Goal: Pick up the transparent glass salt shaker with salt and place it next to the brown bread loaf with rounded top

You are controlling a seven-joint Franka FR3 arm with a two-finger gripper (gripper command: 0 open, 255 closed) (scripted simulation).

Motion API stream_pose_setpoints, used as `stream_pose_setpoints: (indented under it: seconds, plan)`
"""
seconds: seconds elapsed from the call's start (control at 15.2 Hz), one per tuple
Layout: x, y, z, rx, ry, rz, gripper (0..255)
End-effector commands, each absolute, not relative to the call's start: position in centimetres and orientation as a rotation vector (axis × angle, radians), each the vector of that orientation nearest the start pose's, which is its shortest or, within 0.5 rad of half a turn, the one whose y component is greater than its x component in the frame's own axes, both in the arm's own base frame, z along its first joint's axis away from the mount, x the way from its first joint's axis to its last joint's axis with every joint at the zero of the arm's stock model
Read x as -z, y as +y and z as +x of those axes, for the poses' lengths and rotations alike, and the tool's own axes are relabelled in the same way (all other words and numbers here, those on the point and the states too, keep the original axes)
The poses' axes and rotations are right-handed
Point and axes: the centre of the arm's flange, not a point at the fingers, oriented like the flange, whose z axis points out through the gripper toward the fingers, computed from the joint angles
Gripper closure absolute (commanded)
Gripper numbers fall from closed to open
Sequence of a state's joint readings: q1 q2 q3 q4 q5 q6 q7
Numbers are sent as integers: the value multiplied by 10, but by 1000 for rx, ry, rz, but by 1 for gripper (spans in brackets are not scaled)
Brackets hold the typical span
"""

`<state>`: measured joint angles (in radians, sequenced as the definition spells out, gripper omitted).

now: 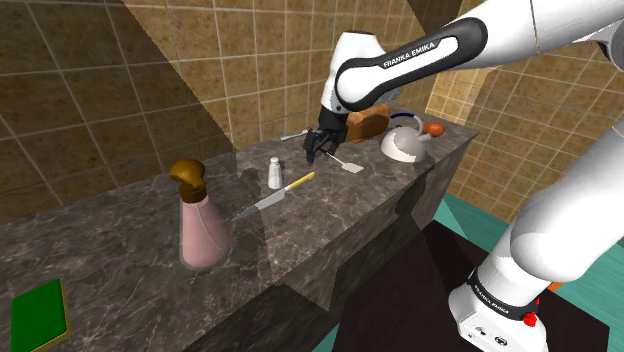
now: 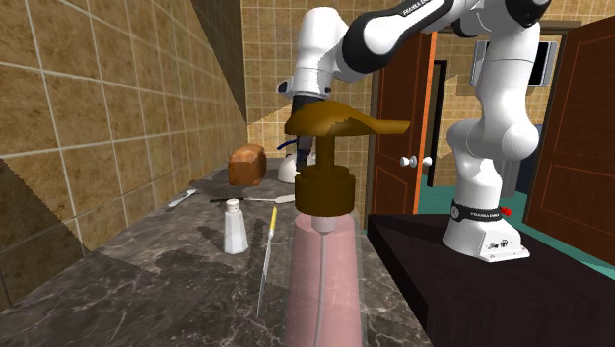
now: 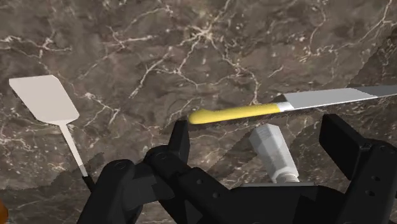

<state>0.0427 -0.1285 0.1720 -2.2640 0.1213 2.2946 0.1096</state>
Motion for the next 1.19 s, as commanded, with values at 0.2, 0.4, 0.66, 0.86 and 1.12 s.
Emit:
stream_pose_setpoints:
  seconds: [0.2, 0.4, 0.66, 0.86, 1.12]
  plan:
    - [-403, 138, 548, 284, -85, -3013, 0]
    - [-388, 155, 576, 321, -106, -3000, 0]
    - [-373, 173, 607, 359, -128, -2986, 0]
    - [-357, 175, 610, 359, -128, -2986, 0]
    - [-334, 179, 616, 359, -128, -2986, 0]
